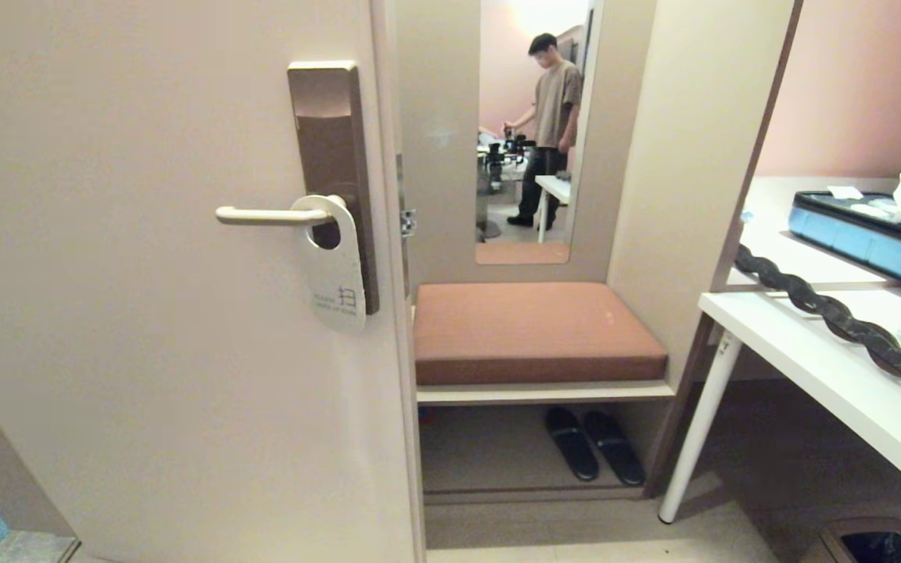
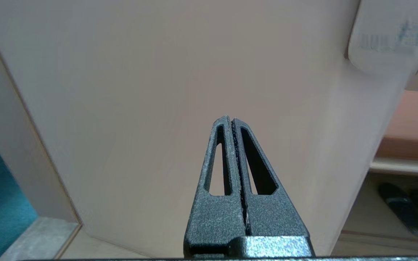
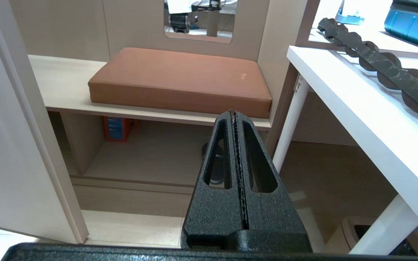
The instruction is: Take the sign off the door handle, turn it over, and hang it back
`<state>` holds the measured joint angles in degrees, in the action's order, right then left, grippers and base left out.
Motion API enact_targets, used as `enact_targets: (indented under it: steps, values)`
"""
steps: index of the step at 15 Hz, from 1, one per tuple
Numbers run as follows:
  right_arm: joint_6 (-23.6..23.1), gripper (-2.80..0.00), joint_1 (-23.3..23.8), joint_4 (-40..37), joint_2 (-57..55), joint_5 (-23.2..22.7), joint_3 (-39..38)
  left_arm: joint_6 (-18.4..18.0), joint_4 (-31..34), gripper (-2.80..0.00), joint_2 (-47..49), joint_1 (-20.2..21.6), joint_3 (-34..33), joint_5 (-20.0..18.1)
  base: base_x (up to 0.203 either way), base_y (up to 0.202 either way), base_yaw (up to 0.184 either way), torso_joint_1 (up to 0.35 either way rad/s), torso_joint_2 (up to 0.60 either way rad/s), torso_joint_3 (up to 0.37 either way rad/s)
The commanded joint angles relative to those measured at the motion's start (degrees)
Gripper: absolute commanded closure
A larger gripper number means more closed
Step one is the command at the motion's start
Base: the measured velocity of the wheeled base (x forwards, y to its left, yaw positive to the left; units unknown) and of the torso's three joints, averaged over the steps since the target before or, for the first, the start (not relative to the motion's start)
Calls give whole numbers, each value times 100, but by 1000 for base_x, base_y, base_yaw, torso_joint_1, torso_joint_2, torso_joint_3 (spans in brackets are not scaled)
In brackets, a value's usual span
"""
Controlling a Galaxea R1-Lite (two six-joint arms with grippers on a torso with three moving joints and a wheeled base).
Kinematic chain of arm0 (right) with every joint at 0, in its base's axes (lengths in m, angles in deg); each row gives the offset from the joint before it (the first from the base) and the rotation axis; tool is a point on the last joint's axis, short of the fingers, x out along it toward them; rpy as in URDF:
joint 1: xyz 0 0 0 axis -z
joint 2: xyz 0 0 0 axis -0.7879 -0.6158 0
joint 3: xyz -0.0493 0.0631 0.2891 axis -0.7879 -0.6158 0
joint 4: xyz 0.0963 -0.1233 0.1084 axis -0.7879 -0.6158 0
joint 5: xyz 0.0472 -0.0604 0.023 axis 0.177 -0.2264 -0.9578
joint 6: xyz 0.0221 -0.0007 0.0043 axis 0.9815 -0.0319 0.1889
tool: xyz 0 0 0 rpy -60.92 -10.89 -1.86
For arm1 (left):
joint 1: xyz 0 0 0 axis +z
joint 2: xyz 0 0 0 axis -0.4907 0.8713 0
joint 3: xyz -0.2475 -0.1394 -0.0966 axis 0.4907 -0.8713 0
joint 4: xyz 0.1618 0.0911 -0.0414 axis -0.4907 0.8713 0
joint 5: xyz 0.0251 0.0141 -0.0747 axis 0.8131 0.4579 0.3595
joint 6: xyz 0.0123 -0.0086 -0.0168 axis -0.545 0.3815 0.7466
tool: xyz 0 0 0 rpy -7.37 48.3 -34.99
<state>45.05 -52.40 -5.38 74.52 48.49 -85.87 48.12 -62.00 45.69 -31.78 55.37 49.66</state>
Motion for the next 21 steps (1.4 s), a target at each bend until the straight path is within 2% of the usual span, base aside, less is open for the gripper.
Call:
enact_targets:
  steps: [1,2,4,6,7,8,10,21]
  values:
    - [-4,0,-2,-2,0,-2,0,-138,1384,0,-1538,105,87,-9,0,0,0,0,0,0]
    - [-4,0,-2,2,0,-2,0,-271,1569,0,-1634,142,-13,-82,0,0,0,0,0,0]
    - [-4,0,-2,2,0,-2,0,-298,1801,0,-1961,187,-62,-608,0,0,0,0,0,0]
    - [-2,0,-2,2,0,-2,0,-283,2590,0,-2596,227,-64,-1205,0,0,0,0,0,0]
    - [5,0,-2,2,0,-2,0,-161,2885,0,-2690,248,-64,-1343,0,0,0,0,0,0]
    - [-1,0,-2,2,0,-2,0,113,2919,0,-2683,256,-65,-1356,0,0,0,0,0,0]
    - [-4,0,-2,2,0,-2,0,198,2919,0,-2682,257,-65,-1324,0,0,0,0,0,0]
    - [-3,0,-2,2,0,-2,0,74,2937,0,-2682,257,-65,-1333,0,0,0,0,0,0]
